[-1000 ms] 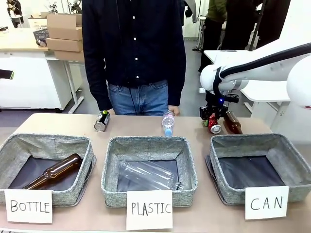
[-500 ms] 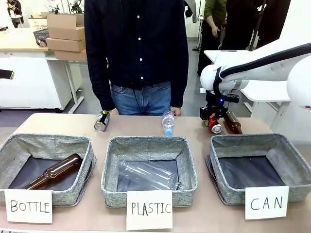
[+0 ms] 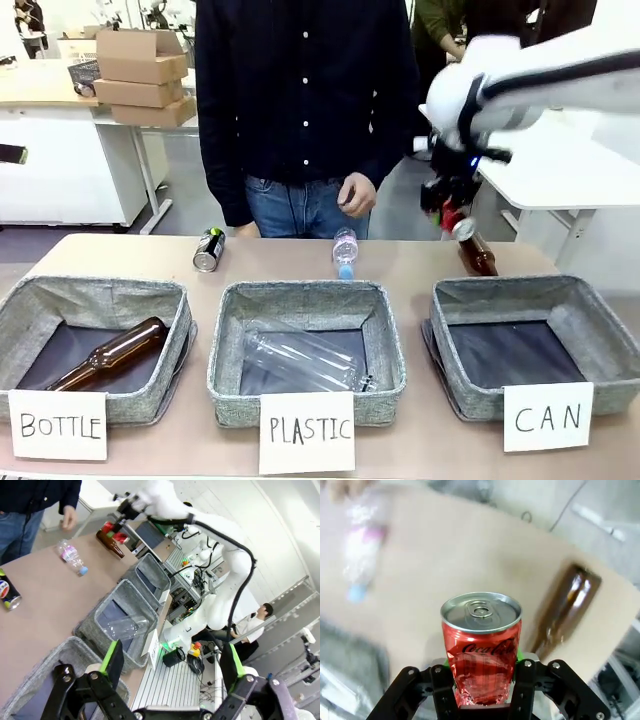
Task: Sort the can waste into the basket.
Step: Pick up the can waste from the table and place it in the right Fabric basket.
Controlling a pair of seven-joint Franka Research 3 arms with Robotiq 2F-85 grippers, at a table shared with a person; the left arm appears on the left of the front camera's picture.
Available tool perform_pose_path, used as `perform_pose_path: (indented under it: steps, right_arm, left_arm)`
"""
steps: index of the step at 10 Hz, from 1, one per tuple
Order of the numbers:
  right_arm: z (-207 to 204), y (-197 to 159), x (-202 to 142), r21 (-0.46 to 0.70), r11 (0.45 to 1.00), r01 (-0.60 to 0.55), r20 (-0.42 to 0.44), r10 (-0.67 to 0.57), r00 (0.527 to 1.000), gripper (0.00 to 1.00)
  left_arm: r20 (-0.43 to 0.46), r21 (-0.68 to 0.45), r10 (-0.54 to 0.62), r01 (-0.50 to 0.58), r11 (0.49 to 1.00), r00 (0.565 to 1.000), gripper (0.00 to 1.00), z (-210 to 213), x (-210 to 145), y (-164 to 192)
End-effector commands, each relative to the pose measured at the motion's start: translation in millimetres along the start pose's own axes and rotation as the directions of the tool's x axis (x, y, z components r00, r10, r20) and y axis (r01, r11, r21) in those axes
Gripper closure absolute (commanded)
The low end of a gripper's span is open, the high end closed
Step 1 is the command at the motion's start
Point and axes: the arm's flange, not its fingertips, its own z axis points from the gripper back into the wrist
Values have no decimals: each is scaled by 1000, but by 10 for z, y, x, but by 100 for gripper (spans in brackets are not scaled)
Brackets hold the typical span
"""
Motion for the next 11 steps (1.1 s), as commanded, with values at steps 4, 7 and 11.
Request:
perform_pose_path:
  steps: [4, 7, 11]
  right_arm:
    - [418, 124, -2332, 71, 914, -400, -86, 405, 910, 100]
    - [-76, -34, -2713, 152, 930, -336, 13, 338, 941, 100]
    - [-187, -95, -2687, 180, 927, -331, 42, 328, 944, 51]
  left_arm:
    - [15, -17, -25, 26, 1000, 1000, 0, -13, -1, -15]
    - [15, -17, -25, 26, 1000, 1000, 0, -13, -1, -15]
    - [15, -17, -25, 26, 1000, 1000, 0, -13, -1, -15]
